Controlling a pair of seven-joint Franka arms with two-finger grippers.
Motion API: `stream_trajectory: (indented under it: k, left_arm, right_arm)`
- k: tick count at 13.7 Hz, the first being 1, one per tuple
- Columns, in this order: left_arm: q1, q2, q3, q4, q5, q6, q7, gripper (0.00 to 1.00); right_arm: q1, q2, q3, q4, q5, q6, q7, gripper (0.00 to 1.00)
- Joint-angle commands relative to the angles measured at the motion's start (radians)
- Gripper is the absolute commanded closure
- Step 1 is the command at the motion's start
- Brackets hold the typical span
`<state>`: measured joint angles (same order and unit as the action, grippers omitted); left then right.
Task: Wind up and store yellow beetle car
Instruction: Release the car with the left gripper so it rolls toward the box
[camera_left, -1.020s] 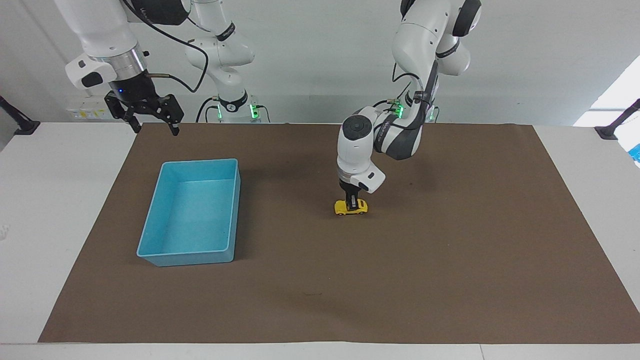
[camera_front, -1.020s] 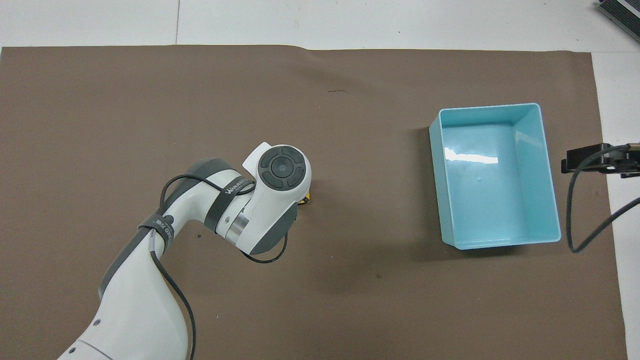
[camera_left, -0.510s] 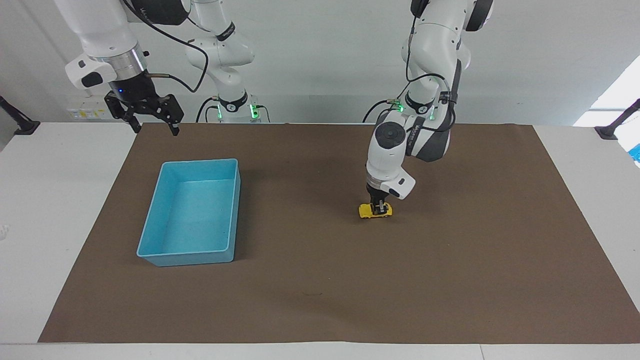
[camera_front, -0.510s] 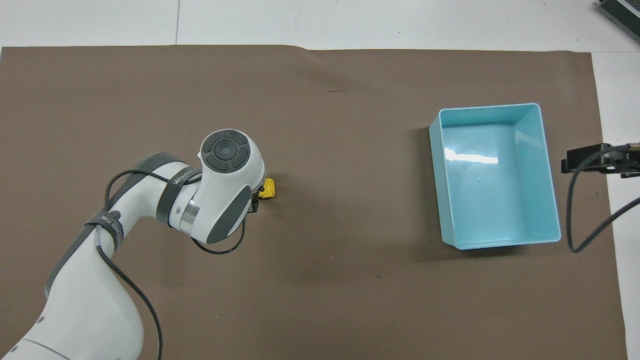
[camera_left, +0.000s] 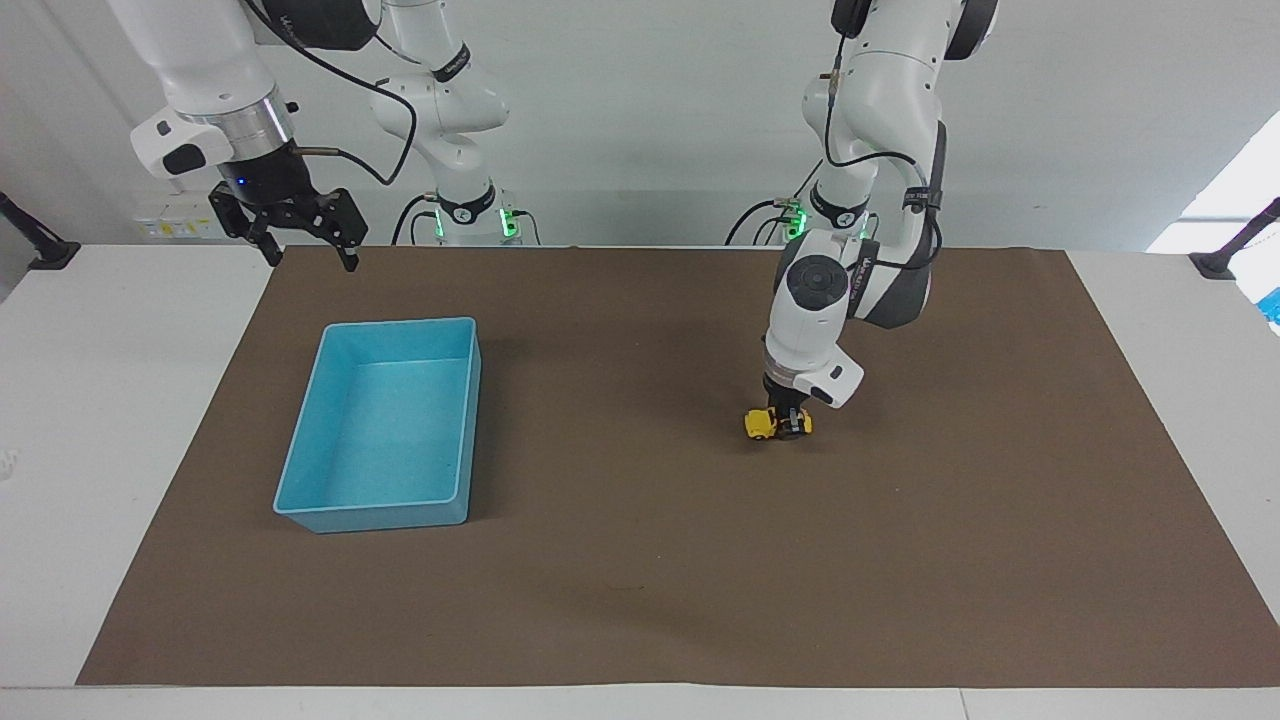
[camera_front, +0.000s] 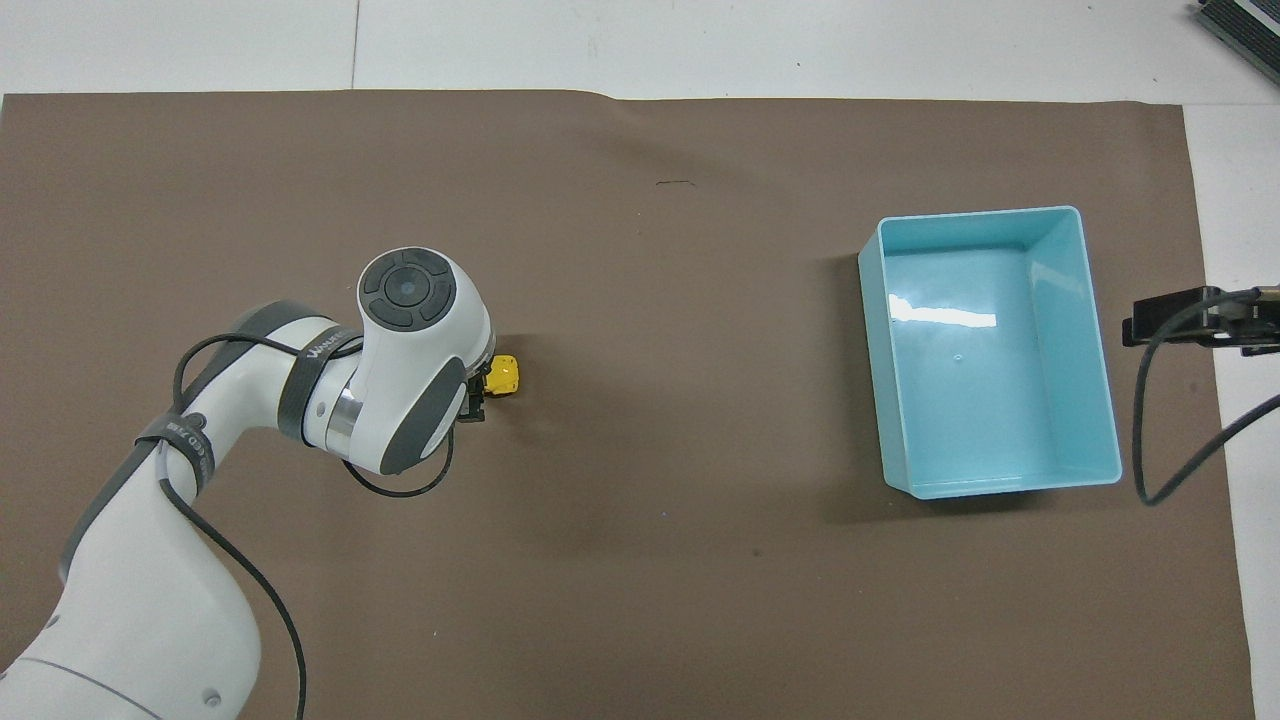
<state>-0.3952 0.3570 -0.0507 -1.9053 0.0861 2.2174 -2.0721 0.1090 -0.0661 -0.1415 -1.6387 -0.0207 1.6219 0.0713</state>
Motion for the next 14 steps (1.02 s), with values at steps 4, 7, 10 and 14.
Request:
stream_trajectory:
  k: [4,7,10,14]
  left_arm:
    - [0.009,-0.093,-0.006,0.117,0.021,-0.221,0.029,0.00]
    - [0.012,-0.092,-0.006,0.117,0.020,-0.211,0.033,0.00]
    - [0.019,-0.090,-0.005,0.118,0.021,-0.209,0.040,0.00]
    - [0.019,-0.089,-0.003,0.130,0.018,-0.208,0.110,0.00]
  right_arm:
    - [-0.009,-0.004,0.005,-0.004,0.004,-0.010,-0.019,0.00]
    - [-0.009,-0.003,0.005,-0.004,0.004,-0.010,-0.019,0.00]
    - [-0.009,-0.003,0.005,-0.004,0.004,-0.010,-0.019,0.00]
    - [-0.009,-0.003,0.005,-0.004,0.004,-0.010,-0.018,0.00]
